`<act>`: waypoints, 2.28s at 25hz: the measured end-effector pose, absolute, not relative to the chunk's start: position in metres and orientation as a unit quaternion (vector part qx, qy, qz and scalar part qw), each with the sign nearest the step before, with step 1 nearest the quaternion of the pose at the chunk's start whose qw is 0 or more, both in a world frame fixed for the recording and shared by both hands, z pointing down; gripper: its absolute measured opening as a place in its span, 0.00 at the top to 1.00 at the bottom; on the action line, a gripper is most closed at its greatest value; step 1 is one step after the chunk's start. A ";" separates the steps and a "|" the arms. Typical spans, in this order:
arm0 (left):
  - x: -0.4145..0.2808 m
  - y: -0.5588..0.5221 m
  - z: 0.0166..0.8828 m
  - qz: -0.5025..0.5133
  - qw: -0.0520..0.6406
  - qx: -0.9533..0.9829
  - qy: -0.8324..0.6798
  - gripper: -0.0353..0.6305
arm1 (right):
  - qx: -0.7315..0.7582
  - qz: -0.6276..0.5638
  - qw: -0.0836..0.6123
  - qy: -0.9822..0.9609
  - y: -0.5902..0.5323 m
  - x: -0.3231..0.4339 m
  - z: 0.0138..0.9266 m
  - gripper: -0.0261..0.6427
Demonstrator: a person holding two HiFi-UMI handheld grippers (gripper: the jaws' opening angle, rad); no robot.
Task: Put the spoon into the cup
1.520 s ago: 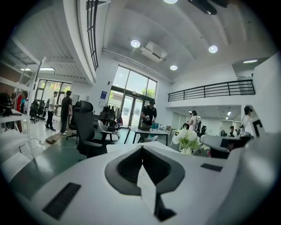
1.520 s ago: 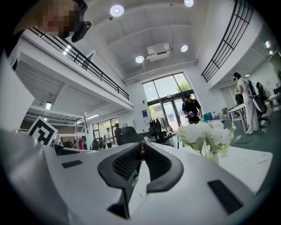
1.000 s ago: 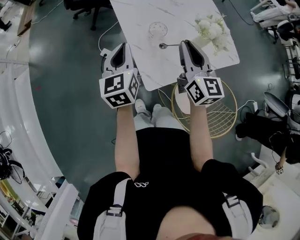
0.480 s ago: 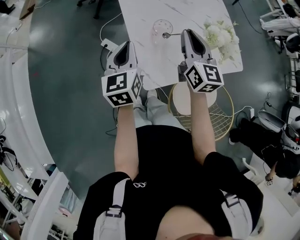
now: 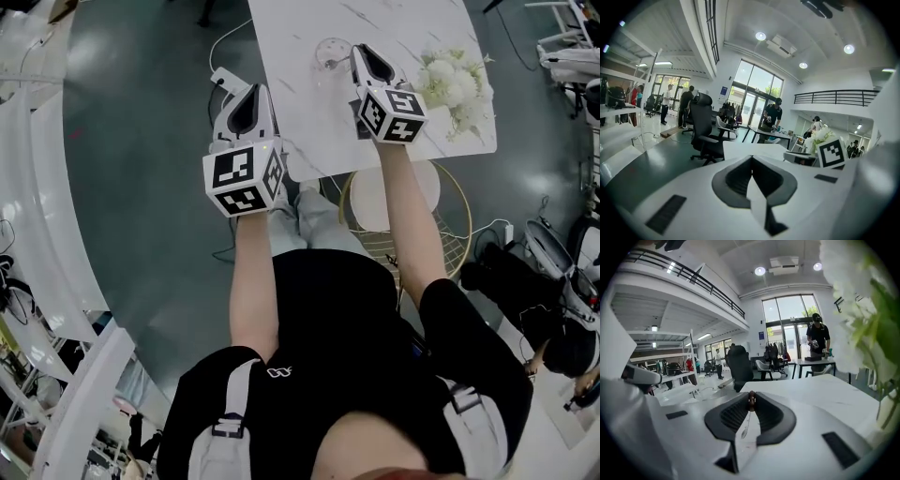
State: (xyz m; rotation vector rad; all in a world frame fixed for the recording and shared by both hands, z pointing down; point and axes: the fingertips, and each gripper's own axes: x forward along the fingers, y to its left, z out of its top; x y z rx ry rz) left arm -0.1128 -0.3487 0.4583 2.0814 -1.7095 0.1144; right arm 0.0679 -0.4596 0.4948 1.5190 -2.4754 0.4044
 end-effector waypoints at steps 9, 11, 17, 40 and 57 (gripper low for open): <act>-0.127 -0.344 0.466 0.052 0.226 0.745 -0.625 0.92 | 0.503 0.170 0.135 -0.836 -0.465 0.058 0.538 0.89; -0.126 -0.344 0.467 0.052 0.226 0.746 -0.624 0.92 | 0.504 0.176 0.139 -0.834 -0.465 0.059 0.544 0.89; -0.127 -0.342 0.462 0.047 0.224 0.750 -0.620 0.92 | 0.514 0.190 0.153 -0.823 -0.465 0.065 0.557 0.89; -0.153 -0.343 0.349 -0.014 0.105 0.785 -0.610 0.92 | 0.477 -0.080 0.119 -0.867 -0.396 -0.012 0.363 0.91; -0.118 -0.349 0.289 0.008 -0.014 0.808 -0.589 0.92 | 0.490 0.052 -0.033 -0.870 -0.377 0.014 0.291 0.95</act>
